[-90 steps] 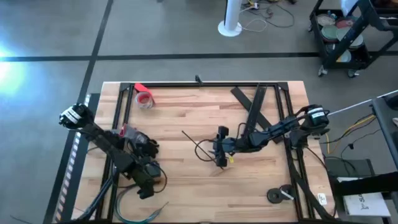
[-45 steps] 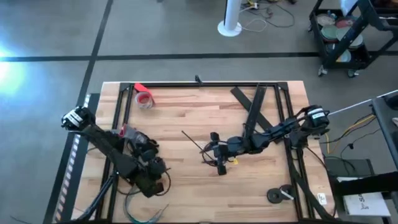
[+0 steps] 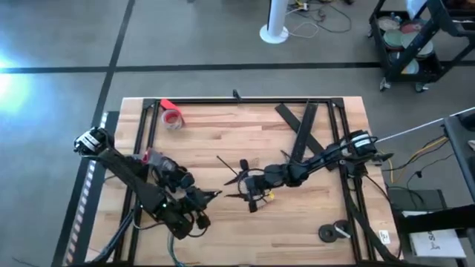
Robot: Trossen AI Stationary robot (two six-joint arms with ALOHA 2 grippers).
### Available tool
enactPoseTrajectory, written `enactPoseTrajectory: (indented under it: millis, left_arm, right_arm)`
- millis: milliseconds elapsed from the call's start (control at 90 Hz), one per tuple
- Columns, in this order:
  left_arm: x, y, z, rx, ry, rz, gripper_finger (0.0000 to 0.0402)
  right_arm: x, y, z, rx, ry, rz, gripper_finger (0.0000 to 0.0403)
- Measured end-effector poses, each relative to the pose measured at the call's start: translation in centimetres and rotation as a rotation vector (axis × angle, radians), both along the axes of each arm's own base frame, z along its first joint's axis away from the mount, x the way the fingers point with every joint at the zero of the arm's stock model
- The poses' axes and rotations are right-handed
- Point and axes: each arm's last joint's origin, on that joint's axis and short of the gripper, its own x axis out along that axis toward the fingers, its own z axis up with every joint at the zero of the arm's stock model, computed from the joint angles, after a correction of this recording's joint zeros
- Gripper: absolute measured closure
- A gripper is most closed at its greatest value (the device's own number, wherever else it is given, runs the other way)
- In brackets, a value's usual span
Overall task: Ziptie cables
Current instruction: Wrap the zip tie around the cable bundle
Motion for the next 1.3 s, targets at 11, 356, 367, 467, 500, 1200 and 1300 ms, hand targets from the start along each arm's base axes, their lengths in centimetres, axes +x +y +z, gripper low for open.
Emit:
enactPoseTrajectory:
  millis: [11,356,367,467,500,1200,1300]
  left_arm:
    - [0.0,0.0,0.0,0.000,-0.001,0.000,0.0393]
    - [0.0,-0.4,0.2,0.008,-0.031,-0.006,0.0394]
    - [-0.1,-0.4,0.2,0.009,-0.031,-0.007,0.0394]
    - [-0.4,-0.8,0.2,0.017,-0.042,-0.012,0.0394]
    - [-0.4,-0.8,0.3,0.017,-0.044,-0.012,0.0394]
    - [-1.2,-1.6,0.3,0.059,-0.040,-0.049,0.0395]
    - [-1.2,-1.6,0.3,0.074,-0.035,-0.055,0.0395]
  right_arm:
    - [0.1,0.0,0.0,0.001,-0.002,0.001,0.0237]
    - [3.2,0.8,1.3,-0.009,0.087,0.023,0.0306]
    - [3.2,0.8,1.3,-0.010,0.094,0.022,0.0310]
    - [3.4,0.9,1.5,-0.013,0.111,0.027,0.0336]
    - [3.4,0.9,1.5,-0.014,0.106,0.029,0.0342]
    - [3.4,0.9,1.5,0.035,0.108,0.012,0.0324]
    - [3.4,0.9,1.5,0.035,0.108,0.013,0.0337]
